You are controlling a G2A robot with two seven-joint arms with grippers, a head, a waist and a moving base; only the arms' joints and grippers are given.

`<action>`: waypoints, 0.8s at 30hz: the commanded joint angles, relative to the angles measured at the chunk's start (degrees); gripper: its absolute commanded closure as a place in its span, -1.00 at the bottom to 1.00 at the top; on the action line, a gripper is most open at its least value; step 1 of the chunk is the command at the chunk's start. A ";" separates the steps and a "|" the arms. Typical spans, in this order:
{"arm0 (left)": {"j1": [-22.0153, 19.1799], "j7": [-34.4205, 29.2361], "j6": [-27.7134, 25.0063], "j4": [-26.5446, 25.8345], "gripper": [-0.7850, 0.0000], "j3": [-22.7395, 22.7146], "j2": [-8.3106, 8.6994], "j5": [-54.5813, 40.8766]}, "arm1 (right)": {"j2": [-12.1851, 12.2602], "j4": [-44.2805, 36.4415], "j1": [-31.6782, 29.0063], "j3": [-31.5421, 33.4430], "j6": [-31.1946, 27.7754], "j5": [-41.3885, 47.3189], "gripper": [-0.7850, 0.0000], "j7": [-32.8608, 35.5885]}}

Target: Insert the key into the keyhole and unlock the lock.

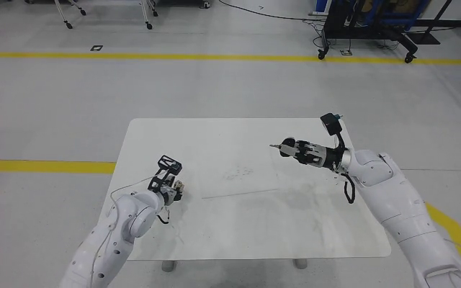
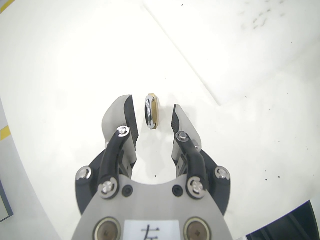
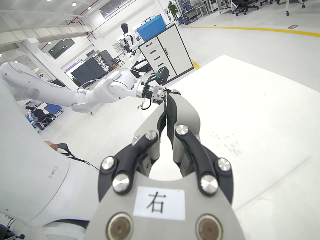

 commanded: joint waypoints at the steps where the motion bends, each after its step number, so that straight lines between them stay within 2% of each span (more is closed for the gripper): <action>1: -0.39 -0.89 0.26 0.30 0.70 0.24 -0.09 0.78 | 0.00 0.00 0.00 0.00 0.00 0.00 1.00 0.00; 2: -0.54 -1.17 0.39 0.36 0.98 0.41 -0.16 1.03 | 0.00 0.00 0.00 0.00 0.00 0.00 1.00 0.00; 3: -0.67 -1.41 0.38 0.45 1.00 0.55 -0.22 1.11 | 0.00 0.00 0.00 0.00 0.00 0.00 1.00 0.00; 16: -2.32 -1.98 0.79 2.42 1.00 1.38 -0.92 3.41 | 0.00 0.00 0.00 0.00 0.00 0.00 1.00 0.00; 19: -2.09 1.78 2.23 2.30 1.00 1.30 -1.04 6.06 | 0.00 0.00 0.00 0.00 0.00 0.00 1.00 0.00; 24: -0.45 11.47 0.16 1.76 1.00 -0.38 -1.08 4.68 | 0.00 0.00 0.00 0.00 0.00 0.00 1.00 0.00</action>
